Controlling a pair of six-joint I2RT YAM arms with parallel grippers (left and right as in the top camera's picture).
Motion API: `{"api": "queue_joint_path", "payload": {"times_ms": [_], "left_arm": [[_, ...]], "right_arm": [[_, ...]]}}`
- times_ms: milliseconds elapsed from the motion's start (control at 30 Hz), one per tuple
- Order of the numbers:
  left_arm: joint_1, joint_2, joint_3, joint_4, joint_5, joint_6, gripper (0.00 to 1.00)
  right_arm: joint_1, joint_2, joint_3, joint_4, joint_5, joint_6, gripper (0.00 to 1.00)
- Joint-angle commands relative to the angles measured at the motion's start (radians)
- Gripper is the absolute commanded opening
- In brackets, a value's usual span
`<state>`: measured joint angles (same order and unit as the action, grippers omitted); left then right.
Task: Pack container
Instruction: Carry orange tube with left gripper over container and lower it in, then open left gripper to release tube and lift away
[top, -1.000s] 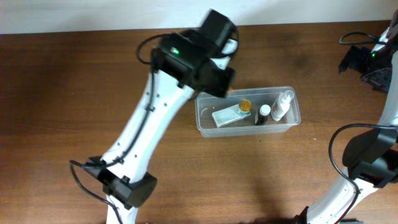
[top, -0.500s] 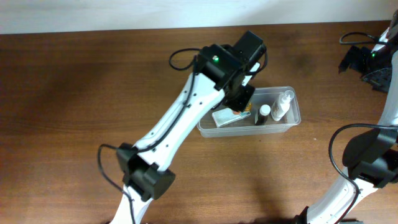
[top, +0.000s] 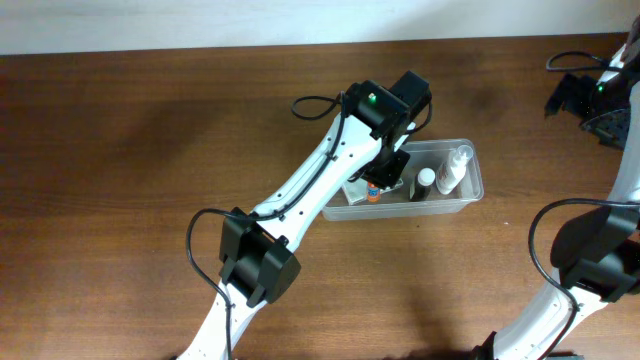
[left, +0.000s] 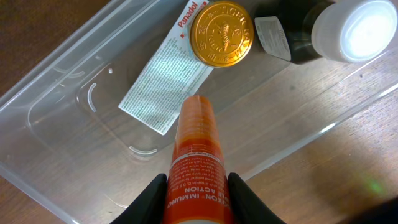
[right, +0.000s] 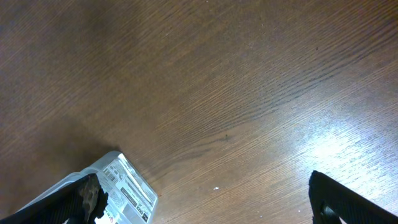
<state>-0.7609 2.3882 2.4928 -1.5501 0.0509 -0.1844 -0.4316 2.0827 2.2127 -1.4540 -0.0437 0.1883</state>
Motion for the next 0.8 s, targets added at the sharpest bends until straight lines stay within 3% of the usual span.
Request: {"api": "queue_joint_path", "payload": {"times_ms": [0, 767], "left_arm": [[-0.005, 0.010, 0.009, -0.006, 0.038, -0.006, 0.31], [-0.009, 0.063, 0.014, 0.000, 0.032, 0.015, 0.38]], "right_arm": [[-0.001, 0.004, -0.001, 0.000, 0.002, 0.011, 0.98], [-0.001, 0.004, -0.001, 0.000, 0.002, 0.011, 0.98]]}}
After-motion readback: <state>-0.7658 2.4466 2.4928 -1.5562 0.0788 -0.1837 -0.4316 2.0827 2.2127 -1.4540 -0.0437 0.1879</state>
